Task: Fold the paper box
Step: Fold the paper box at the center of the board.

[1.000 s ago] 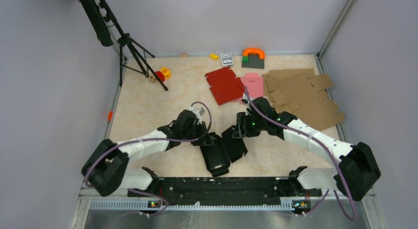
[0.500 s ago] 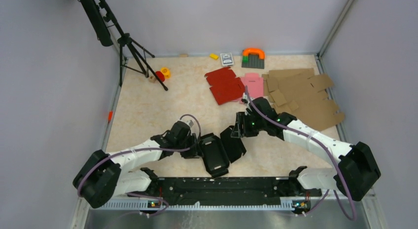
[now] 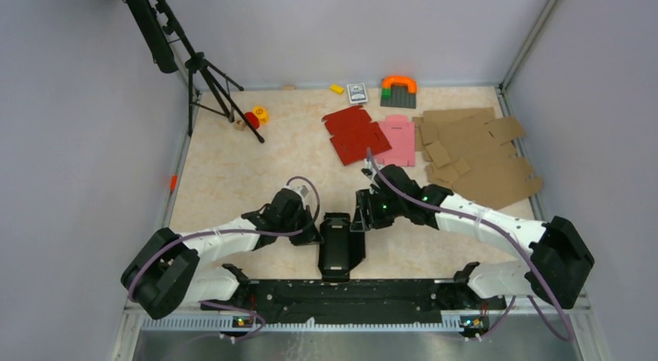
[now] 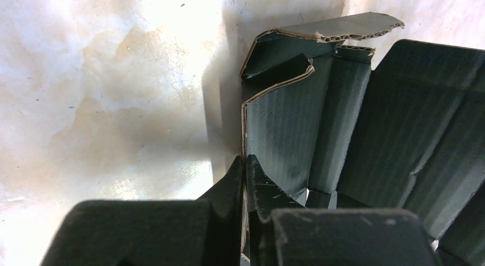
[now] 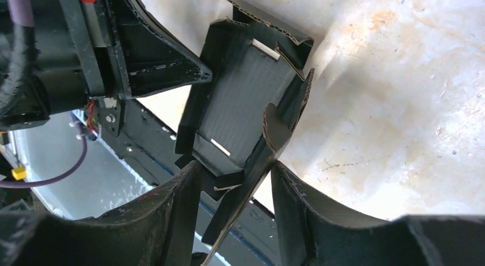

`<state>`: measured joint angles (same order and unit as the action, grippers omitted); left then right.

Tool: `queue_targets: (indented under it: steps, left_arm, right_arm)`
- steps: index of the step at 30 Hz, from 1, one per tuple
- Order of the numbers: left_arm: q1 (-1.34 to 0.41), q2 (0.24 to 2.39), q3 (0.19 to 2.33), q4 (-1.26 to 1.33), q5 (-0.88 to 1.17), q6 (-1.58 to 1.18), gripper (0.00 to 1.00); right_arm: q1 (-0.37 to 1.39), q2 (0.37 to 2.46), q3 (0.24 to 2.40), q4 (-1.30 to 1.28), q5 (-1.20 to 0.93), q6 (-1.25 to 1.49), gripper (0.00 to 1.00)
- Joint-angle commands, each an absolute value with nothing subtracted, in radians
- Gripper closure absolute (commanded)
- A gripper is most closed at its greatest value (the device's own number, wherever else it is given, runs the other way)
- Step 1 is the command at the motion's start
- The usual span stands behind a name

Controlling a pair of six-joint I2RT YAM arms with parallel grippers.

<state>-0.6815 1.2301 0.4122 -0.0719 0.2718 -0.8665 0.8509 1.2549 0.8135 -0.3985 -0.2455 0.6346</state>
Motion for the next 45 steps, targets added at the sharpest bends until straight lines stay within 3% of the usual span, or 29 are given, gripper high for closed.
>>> queue_targets:
  steps: [1,9,20,23,26,29,34,42,45]
  left_arm:
    - [-0.685,1.234,0.409,-0.008,0.272,-0.889,0.98]
    - [-0.724,1.272,0.436,0.041,0.146,-1.007,1.00]
    - [-0.738,1.288,0.447,0.046,0.009,-1.144,0.98]
    - [-0.757,1.299,0.452,0.055,-0.056,-1.189,0.97]
    - [-0.795,1.310,0.481,0.047,-0.094,-1.194,0.93]
    - [-0.816,1.315,0.521,0.022,-0.097,-1.153,0.82]
    - [-0.816,1.354,0.586,0.030,0.079,-1.013,0.67]
    - [-0.816,1.450,0.639,0.037,0.209,-0.949,0.63]
    - [-0.806,1.400,0.623,0.026,0.206,-0.913,0.57]
  right_arm:
    - [0.913,1.302,0.890,-0.411,-0.141,0.661,0.50]
    - [1.024,1.473,1.058,-0.570,0.043,0.685,0.45]
    - [1.028,1.419,1.028,-0.631,0.081,0.676,0.40]
    - [1.028,1.403,0.998,-0.597,0.083,0.678,0.45]
    - [1.029,1.399,0.986,-0.559,0.107,0.666,0.49]
    - [1.028,1.405,0.997,-0.547,0.133,0.643,0.54]
    - [1.028,1.450,1.011,-0.551,0.147,0.615,0.56]
    - [1.029,1.441,0.989,-0.539,0.167,0.606,0.65]
    - [1.025,1.411,0.969,-0.556,0.196,0.591,0.70]
